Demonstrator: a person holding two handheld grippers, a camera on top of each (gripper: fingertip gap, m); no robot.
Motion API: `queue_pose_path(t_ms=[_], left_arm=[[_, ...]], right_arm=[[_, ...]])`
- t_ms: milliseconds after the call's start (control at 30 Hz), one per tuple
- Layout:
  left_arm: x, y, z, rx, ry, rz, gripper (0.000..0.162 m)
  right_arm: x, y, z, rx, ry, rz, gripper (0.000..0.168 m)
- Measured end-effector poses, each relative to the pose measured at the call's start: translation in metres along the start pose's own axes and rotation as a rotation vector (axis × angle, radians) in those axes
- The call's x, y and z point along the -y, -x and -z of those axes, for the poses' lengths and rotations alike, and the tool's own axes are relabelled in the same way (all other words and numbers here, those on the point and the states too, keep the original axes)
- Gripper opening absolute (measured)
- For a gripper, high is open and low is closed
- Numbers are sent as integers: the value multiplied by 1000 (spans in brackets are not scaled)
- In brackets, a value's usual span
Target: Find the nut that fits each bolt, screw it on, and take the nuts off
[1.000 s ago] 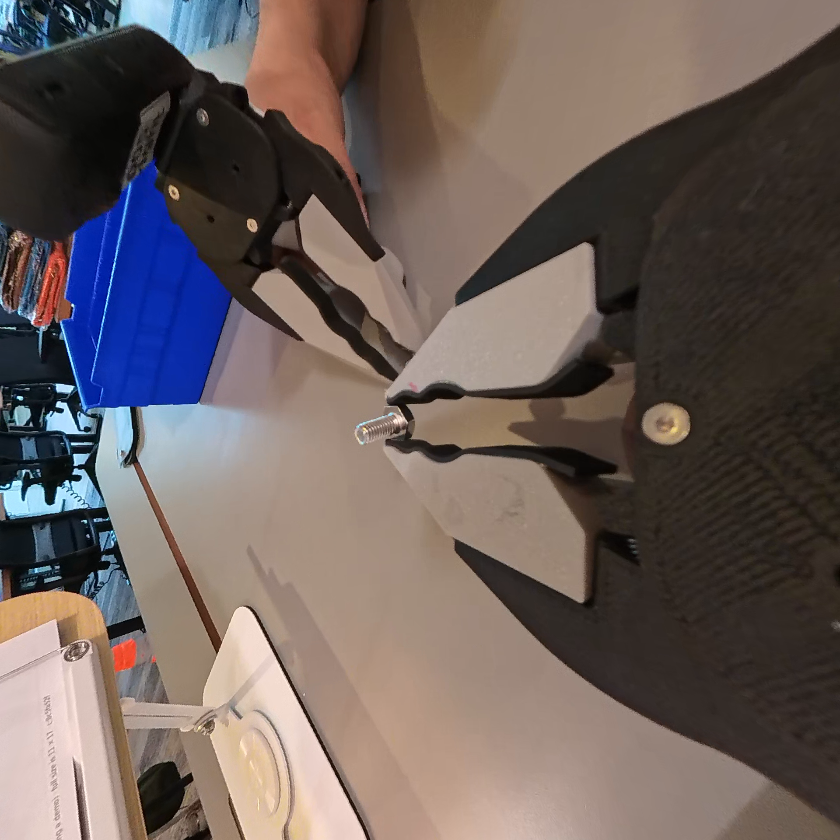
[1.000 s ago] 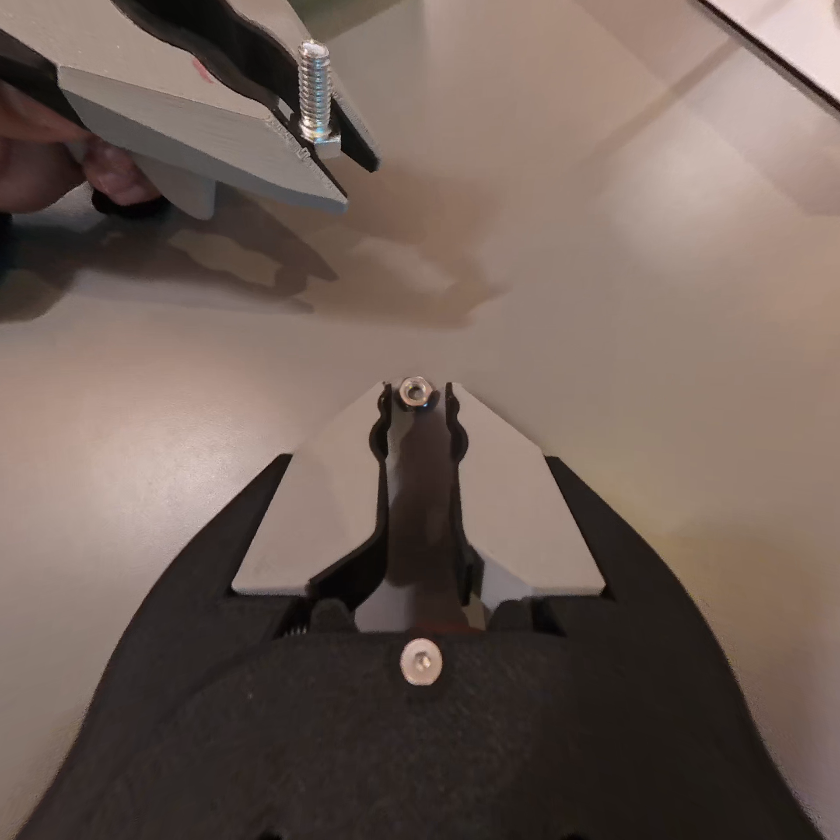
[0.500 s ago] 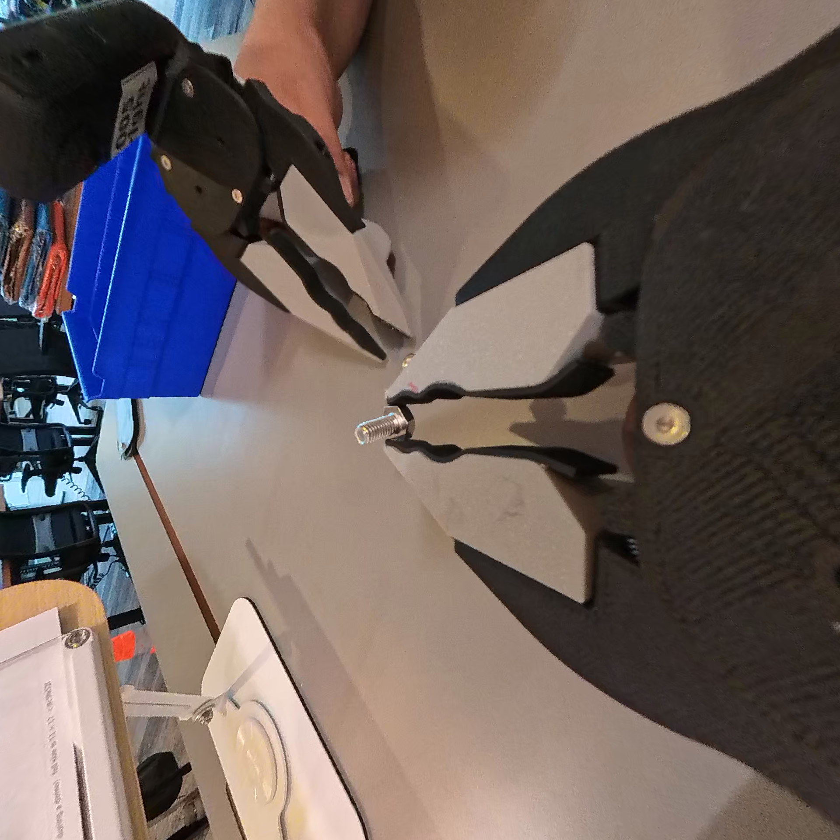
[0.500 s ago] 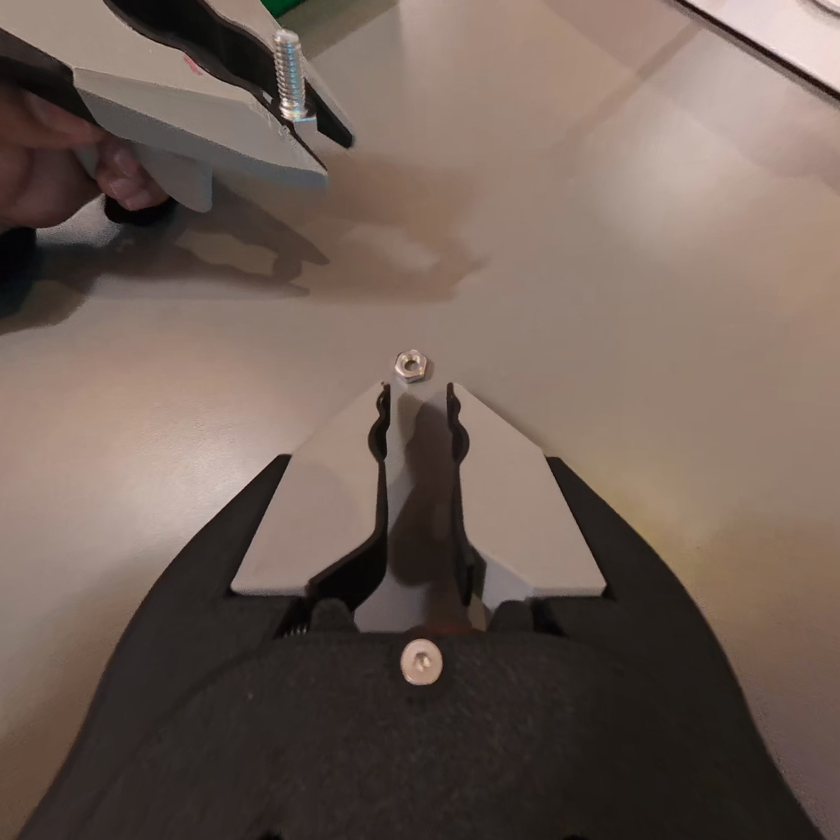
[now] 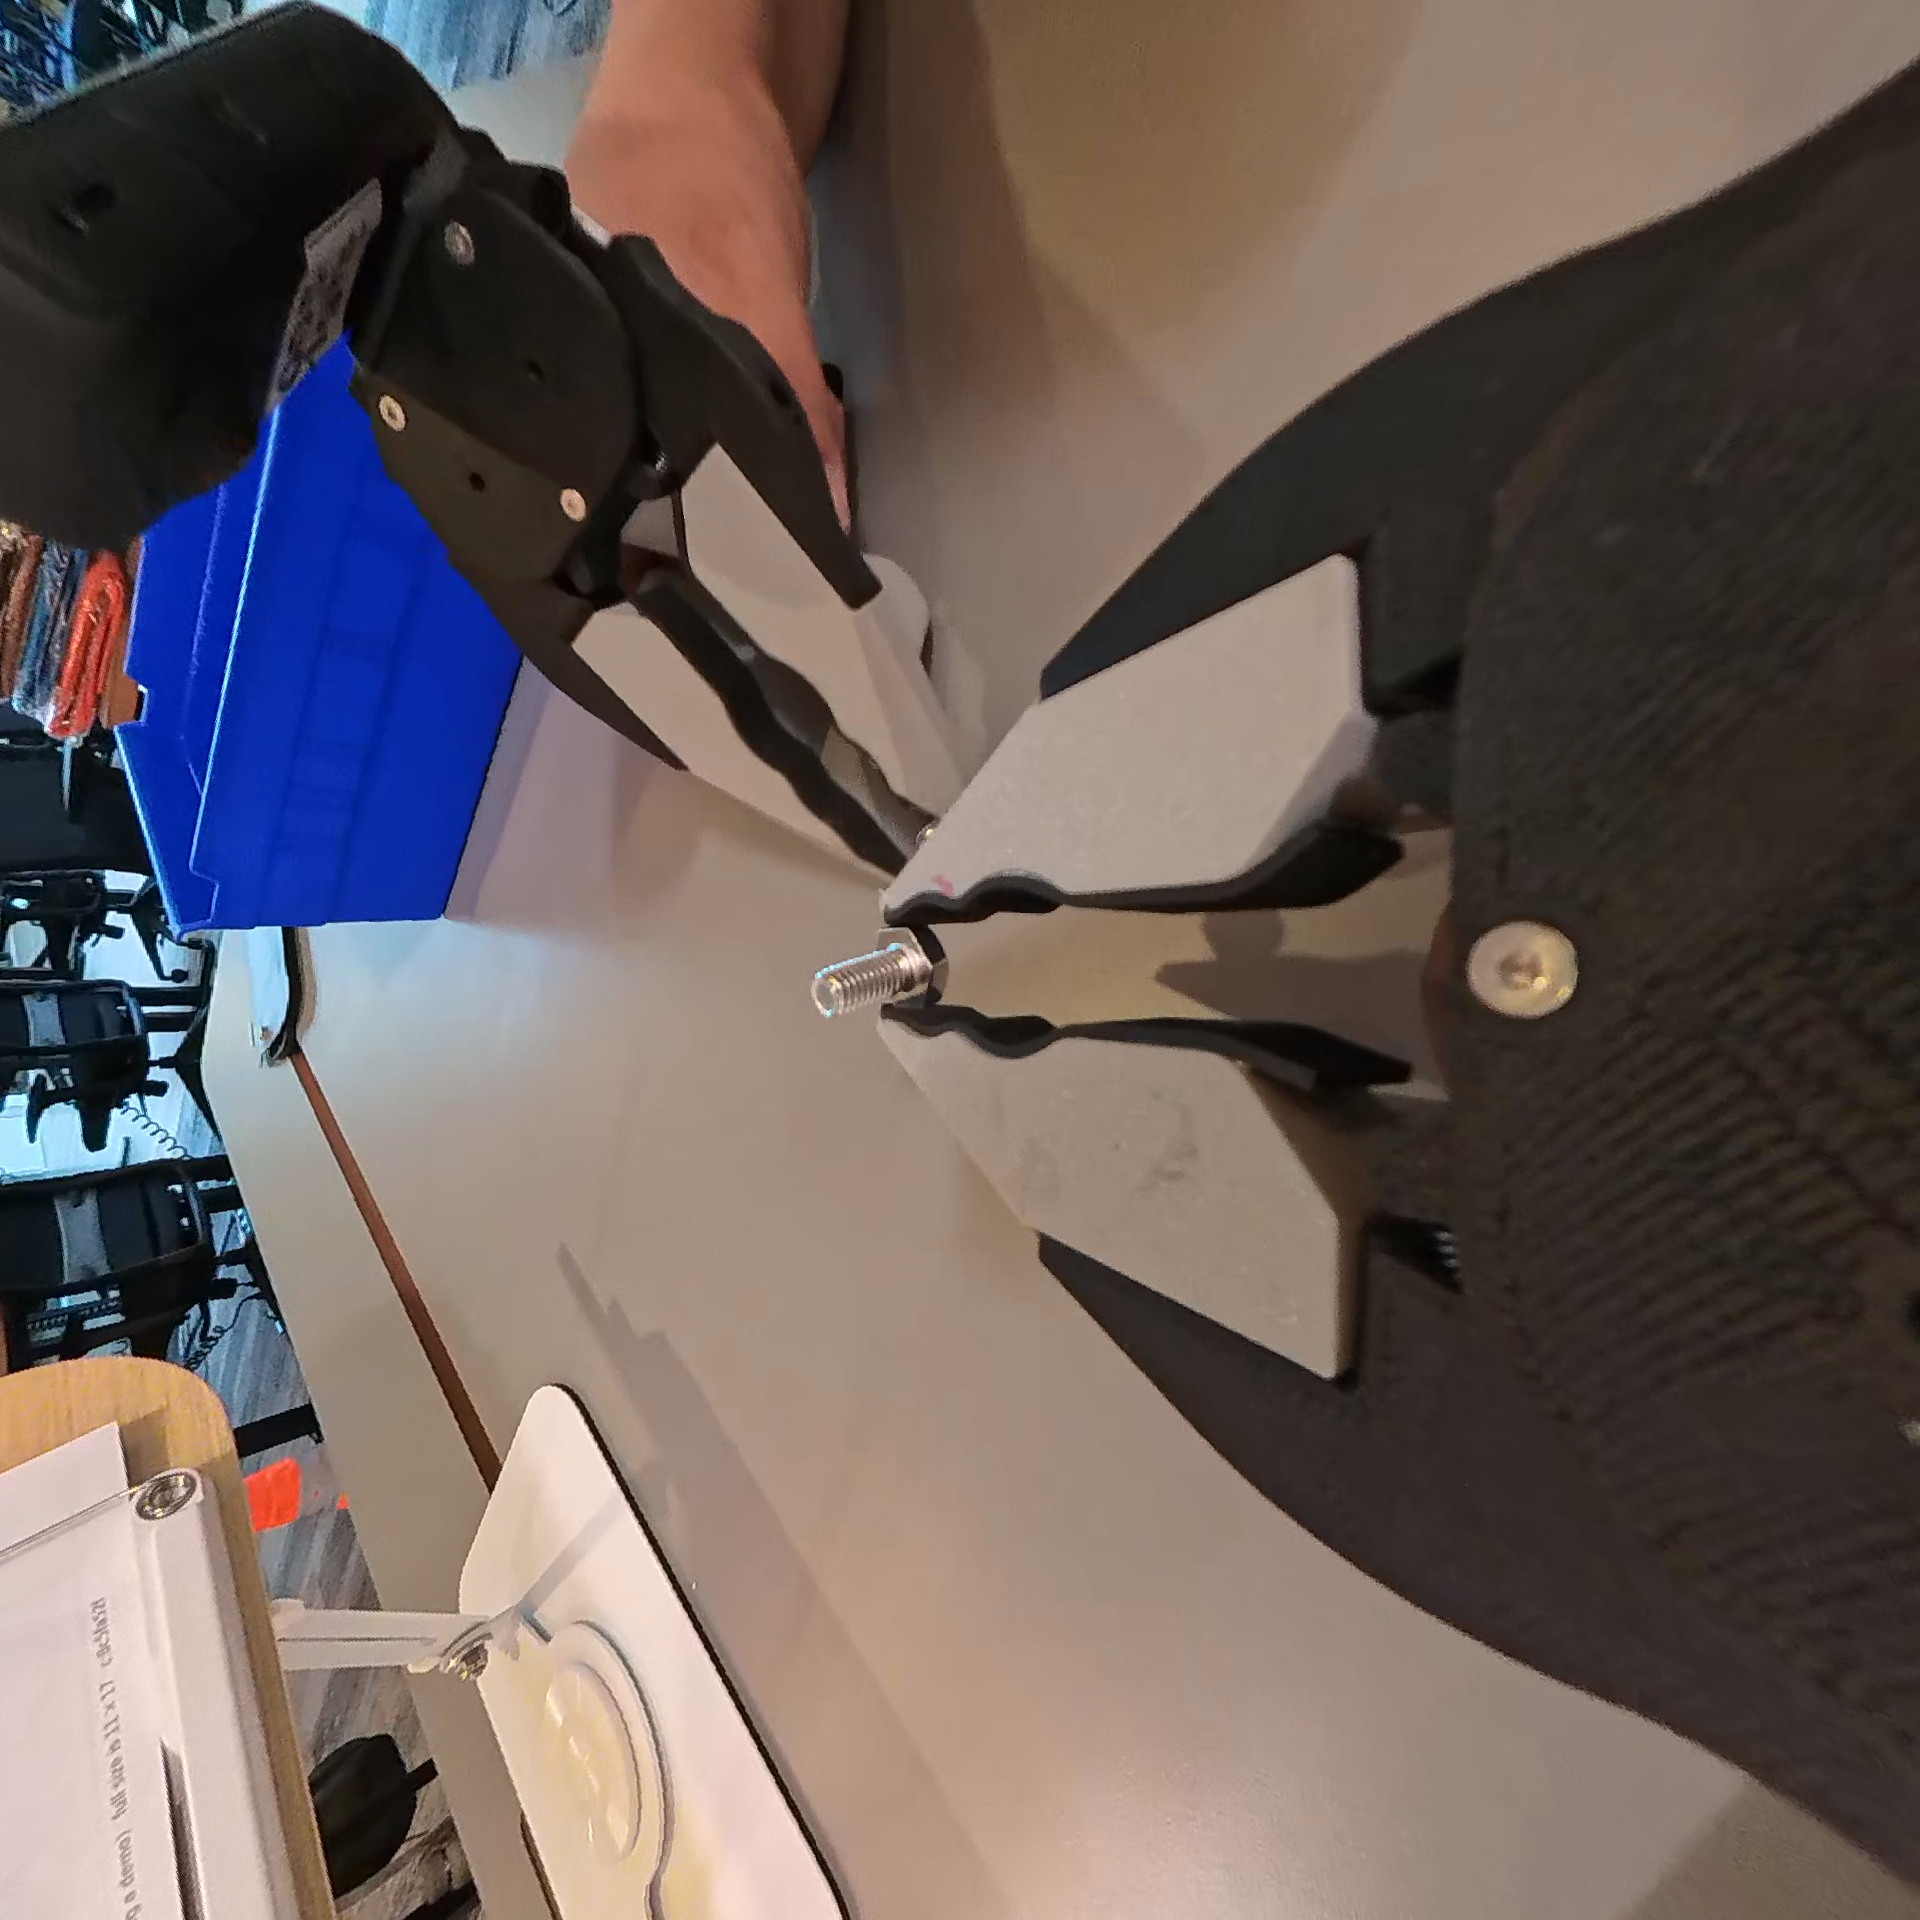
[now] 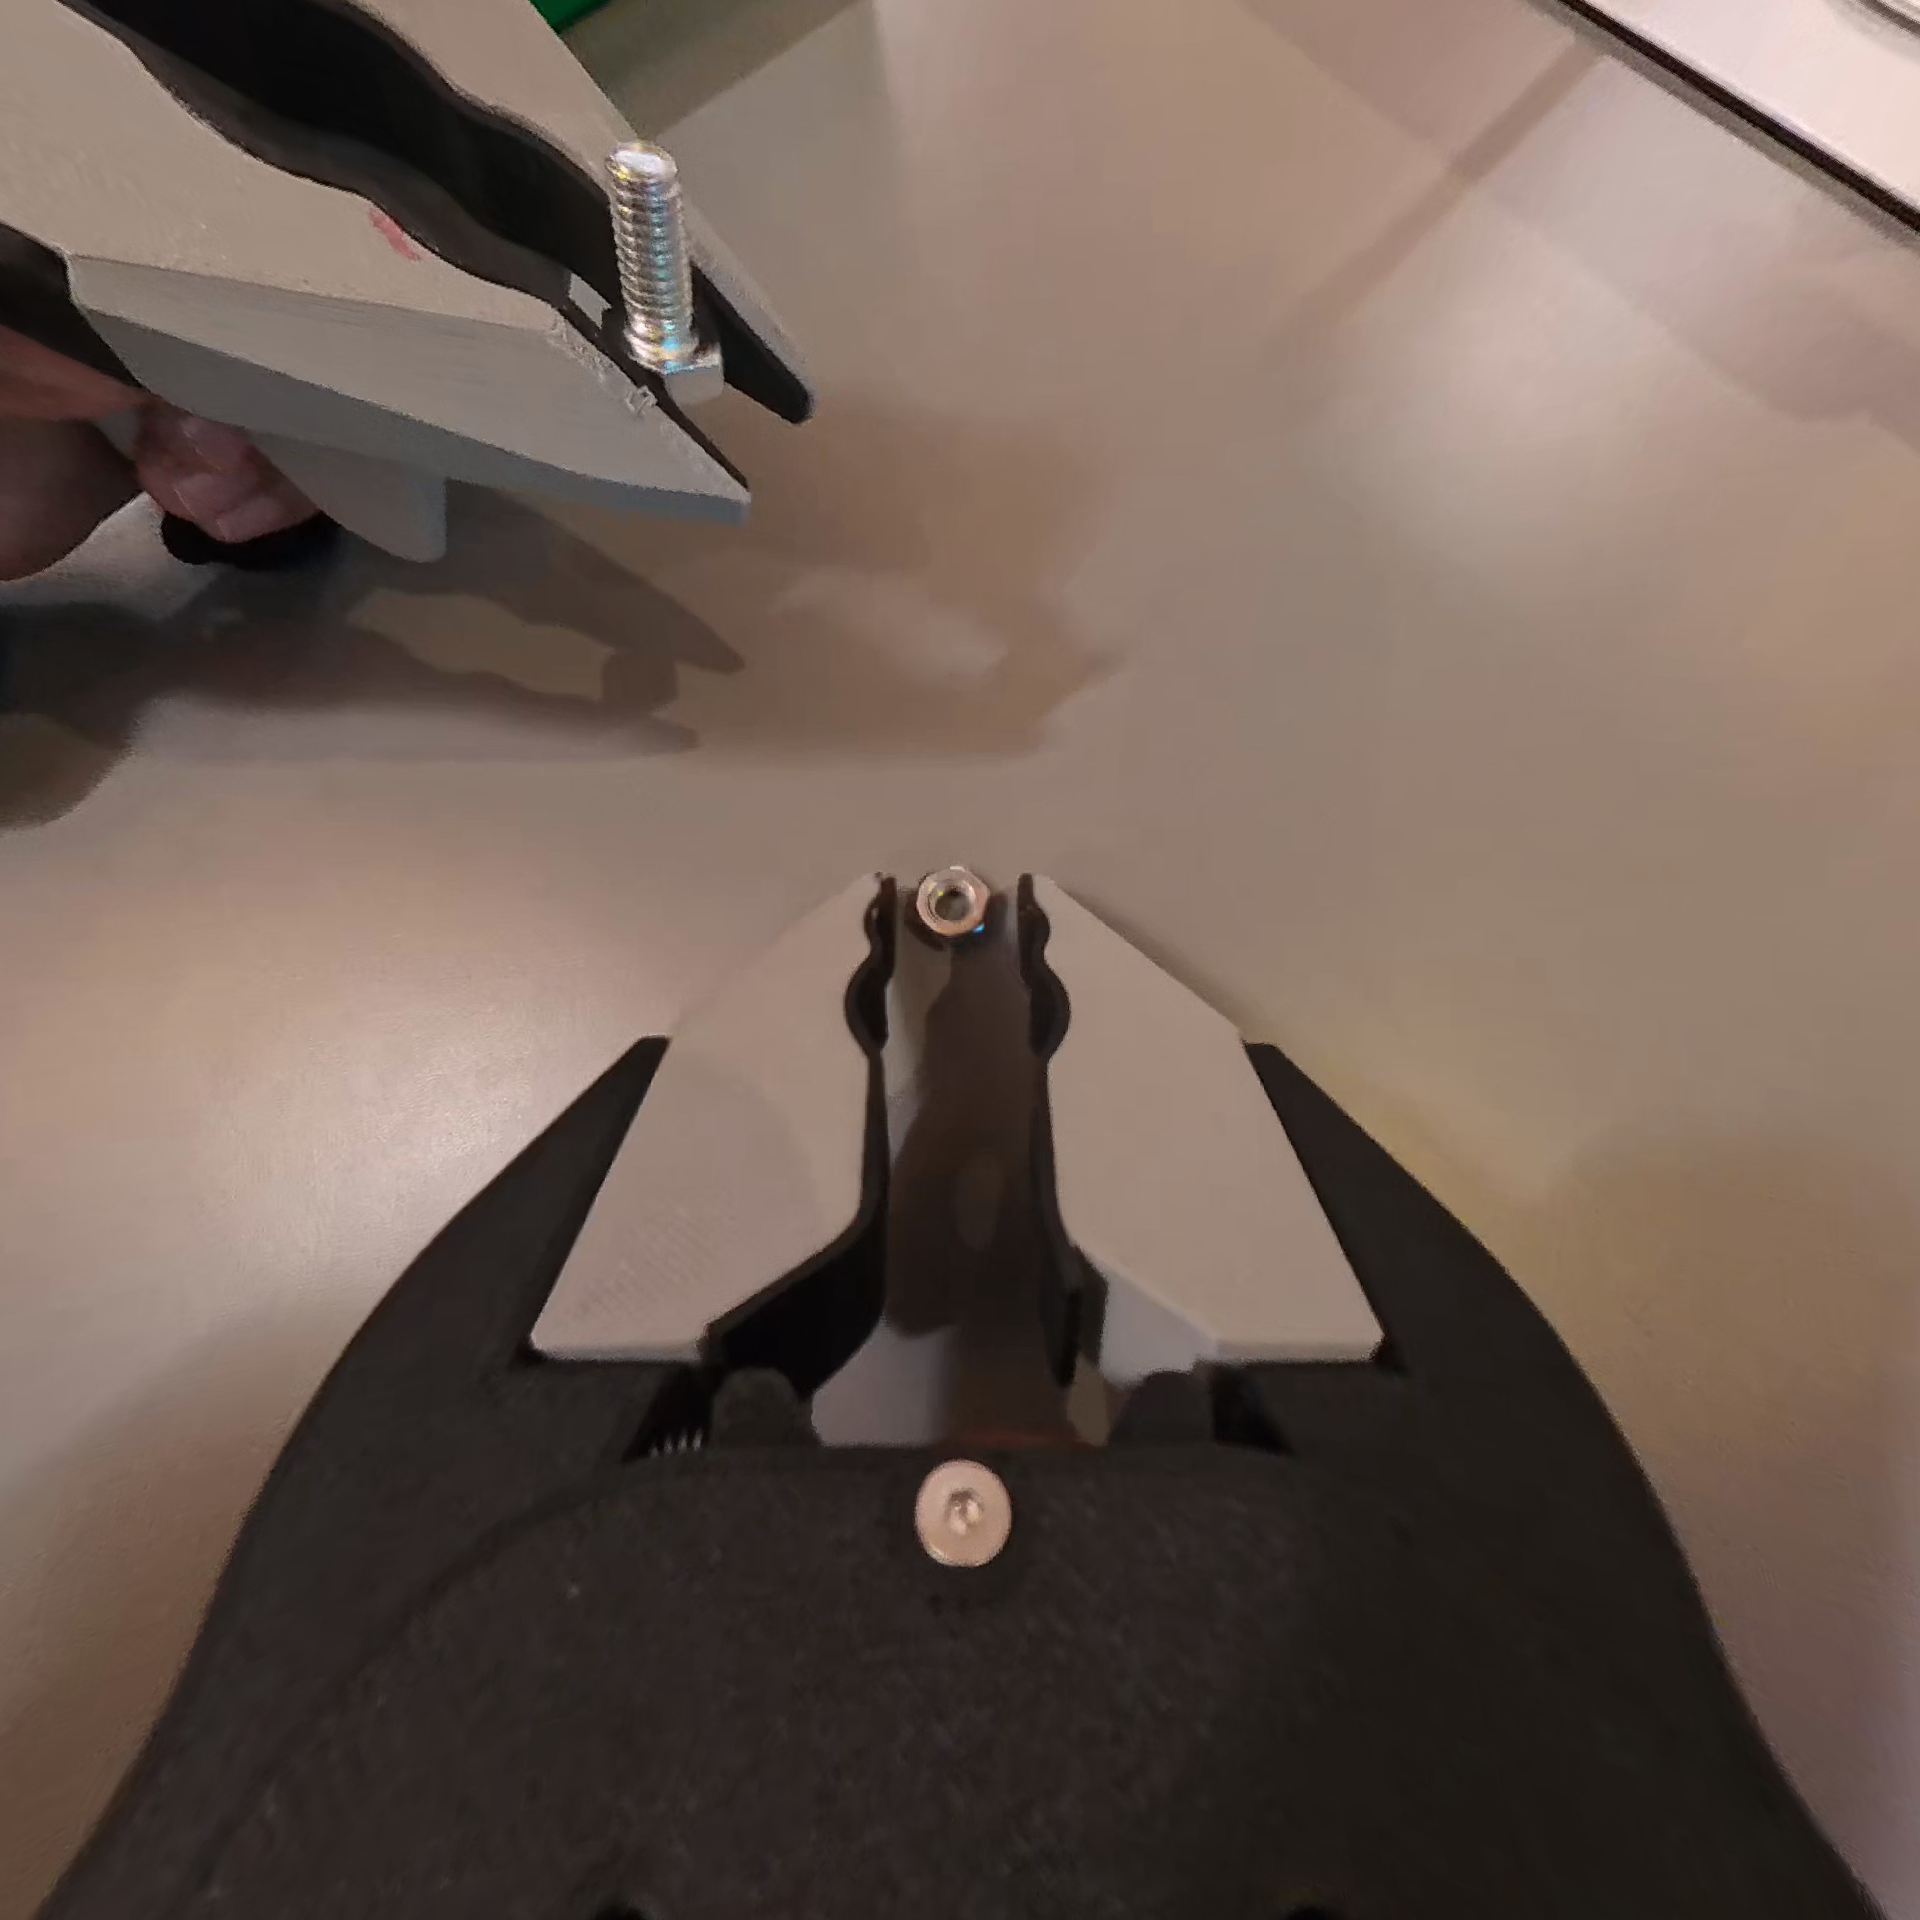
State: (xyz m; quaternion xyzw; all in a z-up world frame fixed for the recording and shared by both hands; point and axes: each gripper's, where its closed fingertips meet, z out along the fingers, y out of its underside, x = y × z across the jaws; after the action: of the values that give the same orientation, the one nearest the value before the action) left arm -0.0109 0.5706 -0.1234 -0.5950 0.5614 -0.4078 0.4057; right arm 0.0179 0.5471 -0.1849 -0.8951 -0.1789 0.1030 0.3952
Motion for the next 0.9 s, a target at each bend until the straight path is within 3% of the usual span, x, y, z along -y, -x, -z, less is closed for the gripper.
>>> queue_pose_path(t_ms=[33,300,533,700,900], left_arm=[[0,0,0,-1,0,0,12],[-2,-4,-3,-24,11,-1,12],[4,-24,-3,-114,-11,-32,12],[10,-44,-2,-198,-31,-76,12],[13,-38,-1,-205,-25,11,12]], right_arm=[[0,0,0,-4,1,8,13],[7,-1,9,-2,-24,55,11],[62,11,51,159,-105,108,11],[93,21,70,270,-61,142,11],[118,41,81,341,-23,191,11]])
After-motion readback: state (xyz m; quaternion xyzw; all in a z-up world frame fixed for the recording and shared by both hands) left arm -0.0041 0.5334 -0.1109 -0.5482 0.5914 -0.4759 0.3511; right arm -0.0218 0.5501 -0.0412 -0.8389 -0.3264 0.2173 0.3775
